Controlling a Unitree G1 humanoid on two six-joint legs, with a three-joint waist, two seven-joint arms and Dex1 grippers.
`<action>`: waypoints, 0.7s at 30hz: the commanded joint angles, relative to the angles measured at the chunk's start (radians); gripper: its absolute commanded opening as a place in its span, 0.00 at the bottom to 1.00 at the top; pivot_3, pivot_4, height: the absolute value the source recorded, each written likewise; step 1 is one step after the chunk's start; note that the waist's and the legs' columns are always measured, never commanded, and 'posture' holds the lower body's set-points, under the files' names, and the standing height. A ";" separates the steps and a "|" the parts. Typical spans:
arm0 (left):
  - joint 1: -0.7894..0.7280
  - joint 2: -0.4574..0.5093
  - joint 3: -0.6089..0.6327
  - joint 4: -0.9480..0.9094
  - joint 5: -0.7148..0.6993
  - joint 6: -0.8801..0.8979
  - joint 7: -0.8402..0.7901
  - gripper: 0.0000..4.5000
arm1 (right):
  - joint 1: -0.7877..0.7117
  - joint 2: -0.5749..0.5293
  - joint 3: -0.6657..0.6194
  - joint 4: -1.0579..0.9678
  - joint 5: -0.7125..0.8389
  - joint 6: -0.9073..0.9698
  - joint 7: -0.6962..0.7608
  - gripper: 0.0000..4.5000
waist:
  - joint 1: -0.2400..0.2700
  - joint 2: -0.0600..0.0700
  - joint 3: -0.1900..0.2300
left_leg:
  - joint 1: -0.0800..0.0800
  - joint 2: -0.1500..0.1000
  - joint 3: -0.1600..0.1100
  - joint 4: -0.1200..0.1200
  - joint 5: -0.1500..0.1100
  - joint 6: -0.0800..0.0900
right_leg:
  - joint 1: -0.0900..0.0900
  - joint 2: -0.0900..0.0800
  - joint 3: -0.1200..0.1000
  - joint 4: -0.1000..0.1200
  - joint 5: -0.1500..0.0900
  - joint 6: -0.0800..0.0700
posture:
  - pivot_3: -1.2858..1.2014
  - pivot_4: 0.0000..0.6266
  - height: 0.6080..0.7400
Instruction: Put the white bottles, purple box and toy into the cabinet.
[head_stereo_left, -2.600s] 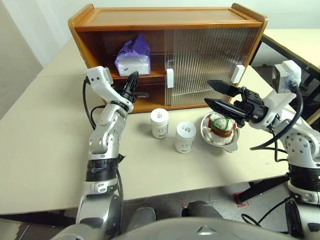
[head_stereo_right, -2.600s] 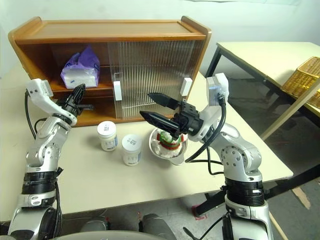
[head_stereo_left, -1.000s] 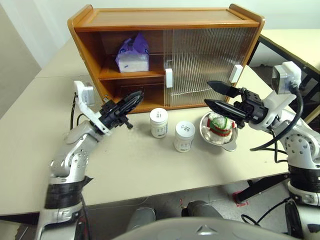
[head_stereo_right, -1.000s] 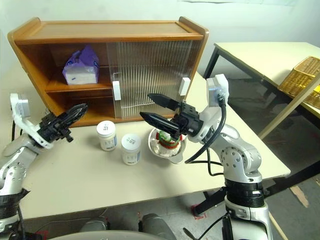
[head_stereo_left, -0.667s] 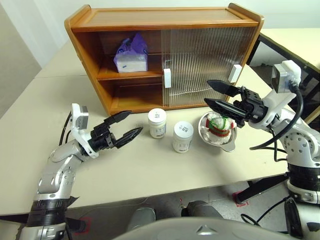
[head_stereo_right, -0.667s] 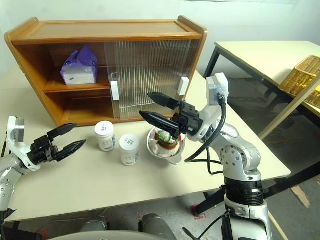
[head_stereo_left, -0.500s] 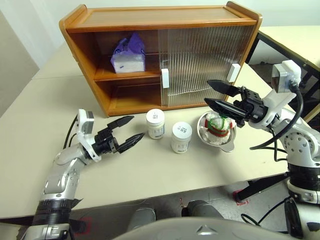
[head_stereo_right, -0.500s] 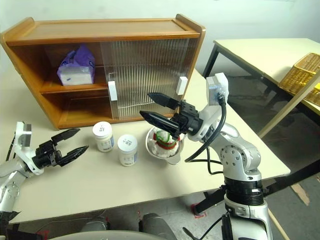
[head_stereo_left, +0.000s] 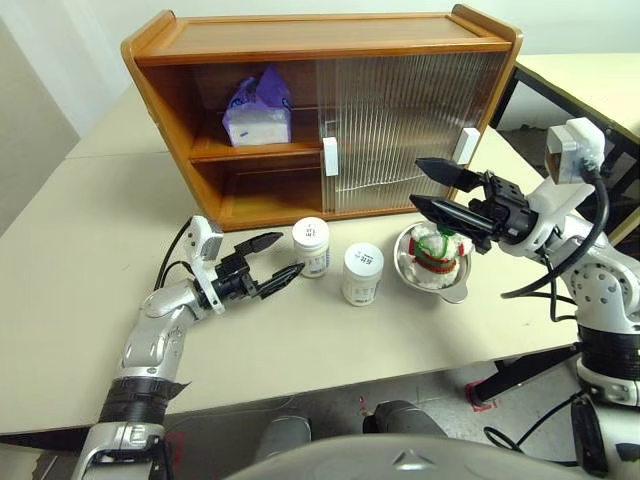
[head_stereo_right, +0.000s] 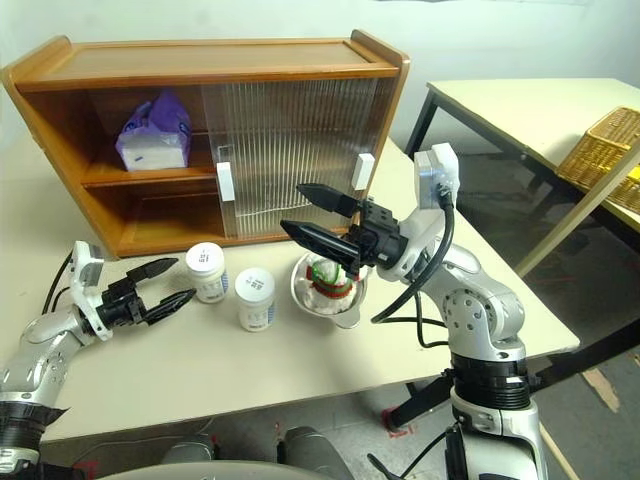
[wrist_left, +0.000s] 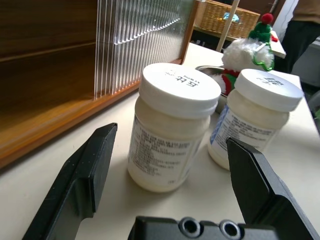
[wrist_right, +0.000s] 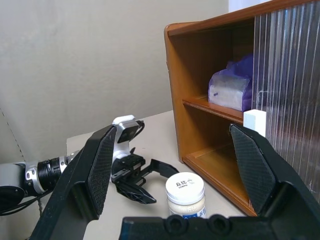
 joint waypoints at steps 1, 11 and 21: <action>-0.014 -0.009 -0.026 0.019 0.028 0.000 0.012 1.00 | -0.005 -0.010 -0.012 -0.016 0.013 0.009 -0.006 1.00 | -0.001 0.000 0.000 | 0.000 0.000 0.000 0.000 0.000 0.000 | 0.000 0.000 0.000 0.000 0.000 0.000 | 0.47 0.00 1.00; -0.047 -0.011 -0.040 0.141 0.096 -0.057 0.035 1.00 | 0.006 -0.021 -0.020 -0.039 0.027 0.021 -0.021 1.00 | -0.006 0.000 0.000 | 0.000 0.000 0.000 0.000 0.000 0.000 | 0.000 0.000 0.000 0.000 0.000 0.000 | 0.46 0.01 1.00; -0.083 -0.043 -0.068 0.174 0.103 -0.077 0.011 1.00 | 0.023 -0.033 -0.028 -0.057 0.038 0.026 -0.036 1.00 | -0.012 0.000 0.000 | 0.000 -0.001 0.000 0.000 0.000 0.000 | 0.000 0.000 0.000 0.000 0.000 0.001 | 0.45 0.01 1.00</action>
